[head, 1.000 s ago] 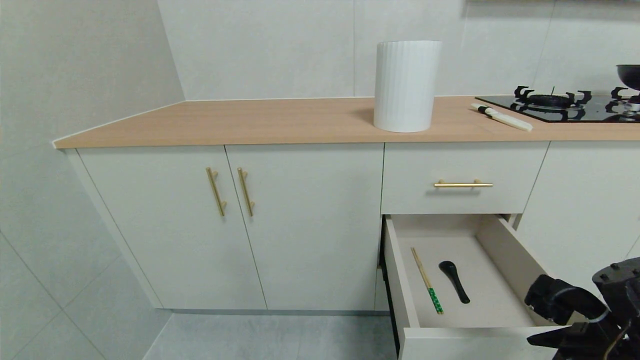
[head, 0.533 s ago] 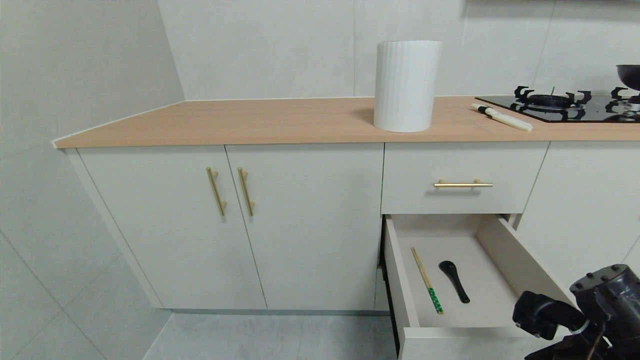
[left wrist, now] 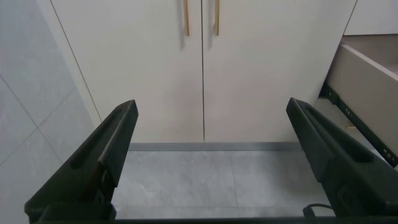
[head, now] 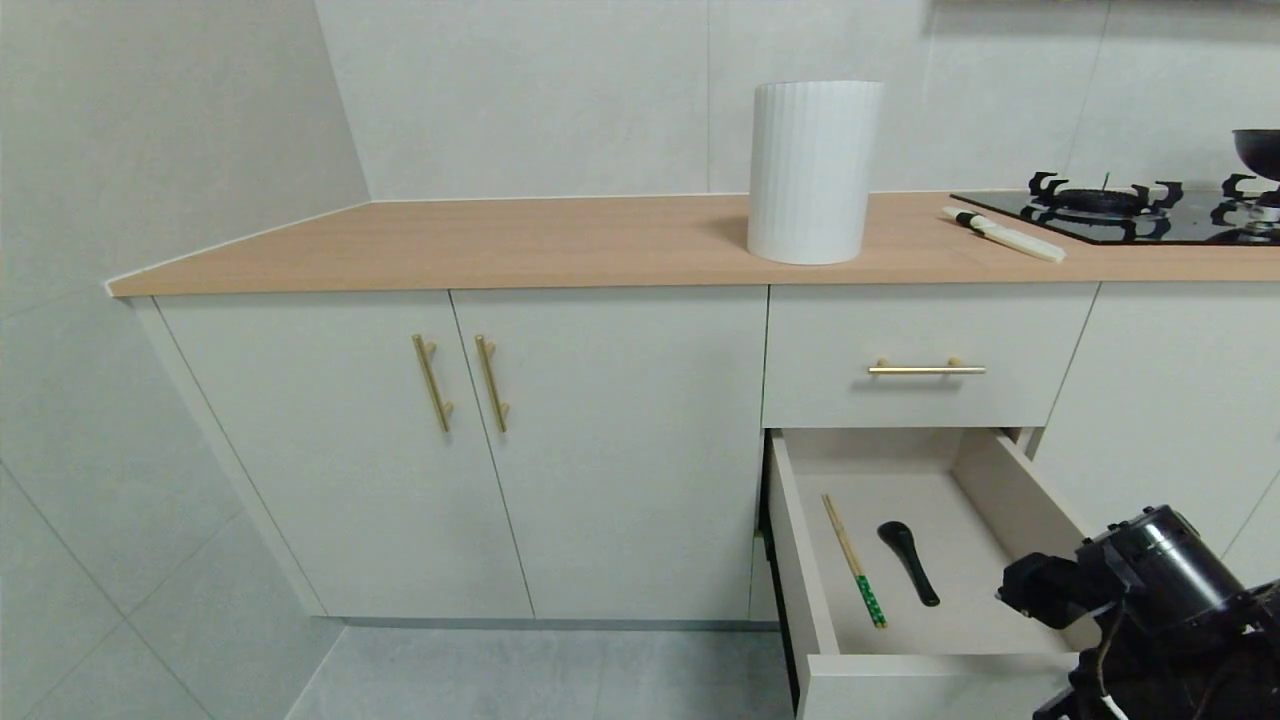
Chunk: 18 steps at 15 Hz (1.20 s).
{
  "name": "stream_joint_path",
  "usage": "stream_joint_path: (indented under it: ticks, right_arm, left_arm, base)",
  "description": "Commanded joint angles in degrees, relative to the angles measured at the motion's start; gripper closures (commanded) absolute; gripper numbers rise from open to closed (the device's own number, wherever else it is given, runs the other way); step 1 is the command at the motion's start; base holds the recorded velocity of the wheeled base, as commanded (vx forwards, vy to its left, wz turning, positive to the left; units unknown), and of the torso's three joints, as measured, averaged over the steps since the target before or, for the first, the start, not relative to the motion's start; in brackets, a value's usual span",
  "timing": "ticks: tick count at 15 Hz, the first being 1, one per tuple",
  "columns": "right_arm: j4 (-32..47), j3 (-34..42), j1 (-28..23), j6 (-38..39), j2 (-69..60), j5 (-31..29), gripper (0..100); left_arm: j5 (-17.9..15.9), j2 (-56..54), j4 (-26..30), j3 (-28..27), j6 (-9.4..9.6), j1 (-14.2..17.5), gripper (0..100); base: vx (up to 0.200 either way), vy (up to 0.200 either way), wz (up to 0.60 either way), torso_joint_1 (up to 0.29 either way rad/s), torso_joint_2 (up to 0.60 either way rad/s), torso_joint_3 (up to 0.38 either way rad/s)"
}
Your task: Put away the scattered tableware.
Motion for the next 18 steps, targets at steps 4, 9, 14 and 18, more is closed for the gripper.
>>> stream_joint_path:
  ticks: [4,9,14,18]
  right_arm:
    - [-0.07,-5.52,-0.48,8.36,6.89,-3.44,0]
    - [-2.27,-8.33,-1.71,13.19,11.02,-7.57,0]
    - [-14.31,-8.77,-6.63,12.49,15.59,-8.8,0]
    - [-18.79,-12.38,-8.47,8.62,19.02,-8.89,0]
  left_arm:
    - [0.01,0.01,0.0,0.02,0.02,0.0,0]
    - [0.01,0.01,0.0,0.02,0.02,0.0,0]
    - [0.01,0.01,0.0,-0.06,0.02,0.0,0]
    - [0.01,0.01,0.0,-0.06,0.02,0.0,0]
  base:
    - [0.0,0.0,0.0,0.0,0.0,0.0]
    - [0.0,0.0,0.0,0.0,0.0,0.0]
    - [0.0,0.0,0.0,0.0,0.0,0.0]
    - [0.0,0.0,0.0,0.0,0.0,0.0]
